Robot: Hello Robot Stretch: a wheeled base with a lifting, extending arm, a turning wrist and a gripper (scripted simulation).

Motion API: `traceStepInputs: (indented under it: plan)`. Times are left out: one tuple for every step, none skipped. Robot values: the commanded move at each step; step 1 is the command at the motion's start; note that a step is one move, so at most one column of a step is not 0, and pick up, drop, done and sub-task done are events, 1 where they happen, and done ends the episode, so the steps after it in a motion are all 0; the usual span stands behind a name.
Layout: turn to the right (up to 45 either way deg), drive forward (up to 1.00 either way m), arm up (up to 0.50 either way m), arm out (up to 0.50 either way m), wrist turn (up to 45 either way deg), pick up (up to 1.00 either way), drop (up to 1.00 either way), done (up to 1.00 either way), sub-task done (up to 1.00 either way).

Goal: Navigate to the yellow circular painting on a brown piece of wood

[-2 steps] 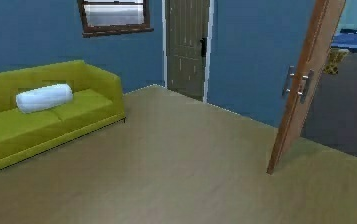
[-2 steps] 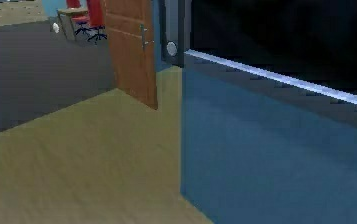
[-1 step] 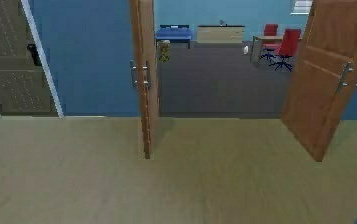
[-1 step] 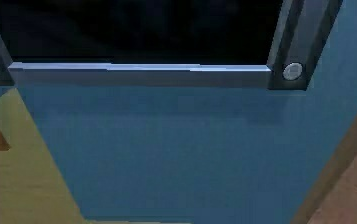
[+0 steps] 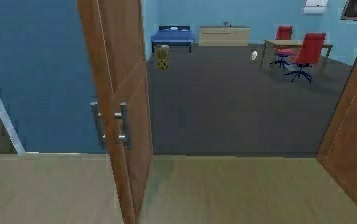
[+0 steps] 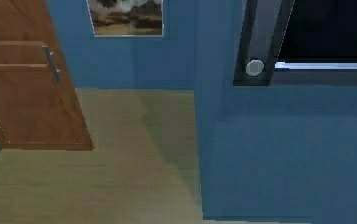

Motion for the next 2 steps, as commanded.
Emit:
traceStepInputs:
  plan:
    - [45.0,0.00,0.00,0.00,0.0,0.00,0.00,0.00,0.00]
    - [0.0,0.20,0.00,0.00,0.0,0.00,0.00,0.00,0.00]
